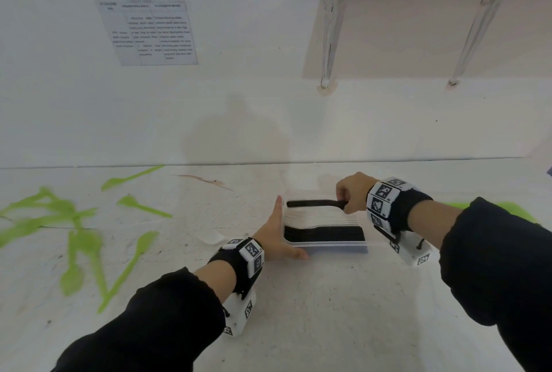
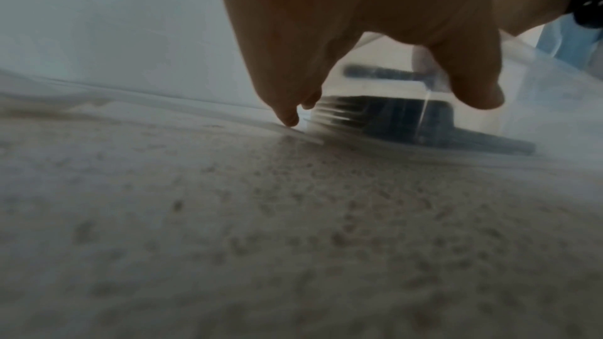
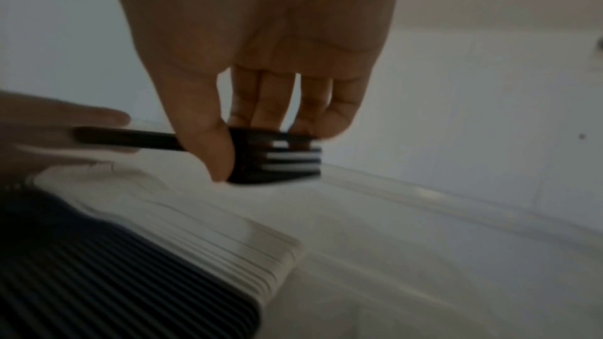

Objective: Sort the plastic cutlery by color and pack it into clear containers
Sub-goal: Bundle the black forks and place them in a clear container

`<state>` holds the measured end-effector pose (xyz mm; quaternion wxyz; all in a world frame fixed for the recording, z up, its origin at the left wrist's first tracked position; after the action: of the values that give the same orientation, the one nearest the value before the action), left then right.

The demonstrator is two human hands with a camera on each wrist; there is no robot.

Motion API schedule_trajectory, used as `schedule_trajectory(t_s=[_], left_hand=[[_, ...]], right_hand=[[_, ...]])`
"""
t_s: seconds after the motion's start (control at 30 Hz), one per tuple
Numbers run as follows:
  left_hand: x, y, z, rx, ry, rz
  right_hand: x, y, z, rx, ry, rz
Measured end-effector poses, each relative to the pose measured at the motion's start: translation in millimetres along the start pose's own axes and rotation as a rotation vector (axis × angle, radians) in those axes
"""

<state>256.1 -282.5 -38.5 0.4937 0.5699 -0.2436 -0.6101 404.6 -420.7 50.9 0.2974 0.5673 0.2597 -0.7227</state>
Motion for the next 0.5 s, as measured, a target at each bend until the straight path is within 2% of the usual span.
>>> schedule_trajectory(t_s=[0.1,0.33,0.5], left_hand=[[1,-3,-2,-0.006,0.012,0.002],[1,-6,-5,0.008,-0.017,0.047],[2,-7,-5,0.002,-0.014,0.023]], right_hand=[[1,-11,-7,-0.025,-0.084,0.115],[10,-33,-18,-0.16,-0.096,0.481],[12,-35,-24,-0.171,-0.133,0.503]])
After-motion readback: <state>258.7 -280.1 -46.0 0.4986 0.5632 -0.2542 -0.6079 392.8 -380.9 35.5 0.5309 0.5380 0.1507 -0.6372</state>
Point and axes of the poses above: each hand's wrist, its own z-axis away from the middle knuckle, its own x-axis out of the palm, y = z × x, the point moved 2 cm from there along -z, towards the middle knuckle, and after that the axes turned 7 degrees about y, right-handed, at the moved point
